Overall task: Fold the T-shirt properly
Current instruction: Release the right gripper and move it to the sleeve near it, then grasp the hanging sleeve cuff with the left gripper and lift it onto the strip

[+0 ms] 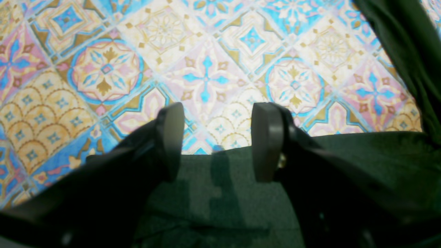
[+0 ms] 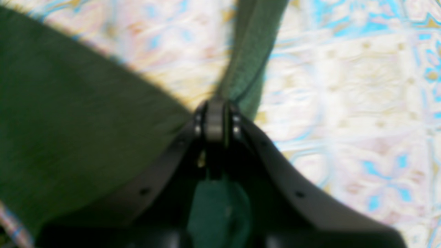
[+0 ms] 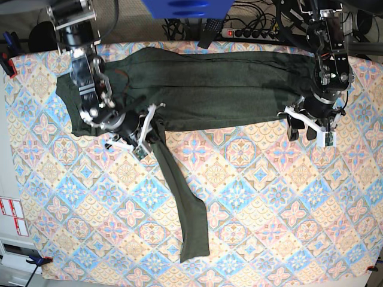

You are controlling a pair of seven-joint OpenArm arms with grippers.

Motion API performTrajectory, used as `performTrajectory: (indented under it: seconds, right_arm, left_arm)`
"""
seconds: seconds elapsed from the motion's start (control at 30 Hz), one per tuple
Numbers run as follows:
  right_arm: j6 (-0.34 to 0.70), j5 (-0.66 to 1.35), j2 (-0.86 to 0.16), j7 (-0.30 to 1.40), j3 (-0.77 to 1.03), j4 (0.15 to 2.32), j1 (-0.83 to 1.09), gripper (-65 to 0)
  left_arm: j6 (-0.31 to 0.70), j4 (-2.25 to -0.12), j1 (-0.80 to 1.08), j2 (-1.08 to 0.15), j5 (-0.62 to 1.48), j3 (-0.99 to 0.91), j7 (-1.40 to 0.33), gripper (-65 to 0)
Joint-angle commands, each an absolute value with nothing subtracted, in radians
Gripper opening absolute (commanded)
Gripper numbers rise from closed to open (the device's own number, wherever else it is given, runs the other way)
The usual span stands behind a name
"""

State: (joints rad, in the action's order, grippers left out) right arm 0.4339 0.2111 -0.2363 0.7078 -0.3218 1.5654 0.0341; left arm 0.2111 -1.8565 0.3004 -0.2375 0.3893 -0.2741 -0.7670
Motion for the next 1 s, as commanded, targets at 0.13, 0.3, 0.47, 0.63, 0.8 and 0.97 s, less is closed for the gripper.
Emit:
performTrajectory:
  seconds: [0.13, 0.3, 0.47, 0.63, 0.8, 0.97]
  right_arm:
    - [0.437, 0.226, -0.239, 0.713, -0.328, 1.756, 0.160, -65.0]
    - [0.437, 0.225, -0.239, 0.751, -0.329, 1.842, 0.248, -64.8]
    - [0.437, 0.226, -0.252, 0.800, -0.390, 1.863, 0.280, -64.8]
    - [0.437, 0.225, -0.335, 0.831, -0.585, 1.863, 0.263, -64.4]
    - [0.437, 0.223, -0.360, 0.909, -0.702, 1.860, 0.182, -55.7]
    - [0.435, 0.223, -0.361, 0.928, -0.665, 1.862, 0.171, -46.1]
  left_arm:
    - [0.213, -1.876, 0.295, -0.248, 0.395, -0.278, -0.746, -34.2]
    - [0.213, -1.876, 0.295, -0.248, 0.395, -0.277, -0.746, -34.2]
    - [0.213, -1.876, 0.295, -0.248, 0.394, -0.275, -0.746, -34.3]
    - [0.213, -1.876, 0.295, -0.246, 0.390, -0.274, -0.746, -34.3]
    - [0.213, -1.876, 0.291, -0.246, 0.390, -0.272, -0.746, -34.0]
    - [0.213, -1.870, 0.248, -0.245, 0.383, -0.213, -0.746, -34.0]
